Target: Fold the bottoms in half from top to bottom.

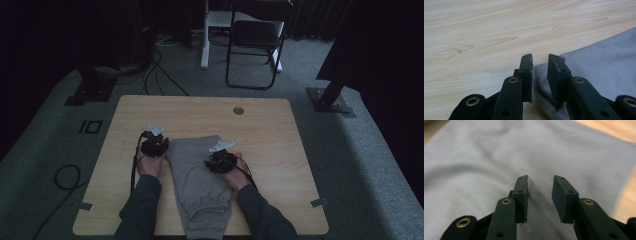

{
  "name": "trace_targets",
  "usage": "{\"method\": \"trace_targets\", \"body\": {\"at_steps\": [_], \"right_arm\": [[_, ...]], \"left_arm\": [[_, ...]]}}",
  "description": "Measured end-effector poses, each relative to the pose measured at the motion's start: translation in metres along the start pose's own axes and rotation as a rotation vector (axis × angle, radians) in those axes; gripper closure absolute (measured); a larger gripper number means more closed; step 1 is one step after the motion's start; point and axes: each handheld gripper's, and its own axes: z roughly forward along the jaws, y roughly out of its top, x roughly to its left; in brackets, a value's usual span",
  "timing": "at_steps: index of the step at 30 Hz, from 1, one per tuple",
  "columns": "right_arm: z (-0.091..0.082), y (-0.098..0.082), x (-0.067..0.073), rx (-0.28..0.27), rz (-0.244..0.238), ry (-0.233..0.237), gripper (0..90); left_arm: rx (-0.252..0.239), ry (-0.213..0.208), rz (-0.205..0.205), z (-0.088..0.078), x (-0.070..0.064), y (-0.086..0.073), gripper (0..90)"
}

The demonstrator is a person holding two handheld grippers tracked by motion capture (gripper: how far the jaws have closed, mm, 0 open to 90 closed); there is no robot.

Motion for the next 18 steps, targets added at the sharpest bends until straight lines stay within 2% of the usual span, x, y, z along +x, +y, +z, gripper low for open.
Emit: {"method": "trace_targets", "body": {"at_steps": [4,7,9,11,14,16,18], "right_arm": [[-0.006,0.005,-0.019,-0.014,0.064,-0.064,72.5],[-0.008,0.009,-0.037,-0.018,0.118,-0.124,77.2],[-0.008,0.011,-0.050,-0.021,0.160,-0.154,76.7],[-0.006,0.014,-0.061,-0.028,0.206,-0.155,73.7],[-0.002,0.021,-0.072,-0.054,0.271,-0.131,69.7],[0.001,0.027,-0.076,-0.072,0.306,-0.119,68.0],[0.007,0.032,-0.078,-0.059,0.334,-0.106,66.0]], "left_arm": [[0.026,-0.050,0.028,0.010,-0.003,-0.002,69.4],[0.052,-0.053,0.026,0.016,-0.003,-0.004,67.4],[0.063,-0.056,0.021,0.018,-0.003,-0.006,67.8],[0.074,-0.064,0.016,0.019,-0.001,-0.006,69.3],[0.082,-0.068,-0.002,0.021,0.000,-0.007,73.3],[0.086,-0.070,-0.008,0.021,0.000,-0.007,75.8],[0.087,-0.076,-0.005,0.021,-0.001,-0.007,80.4]]}}
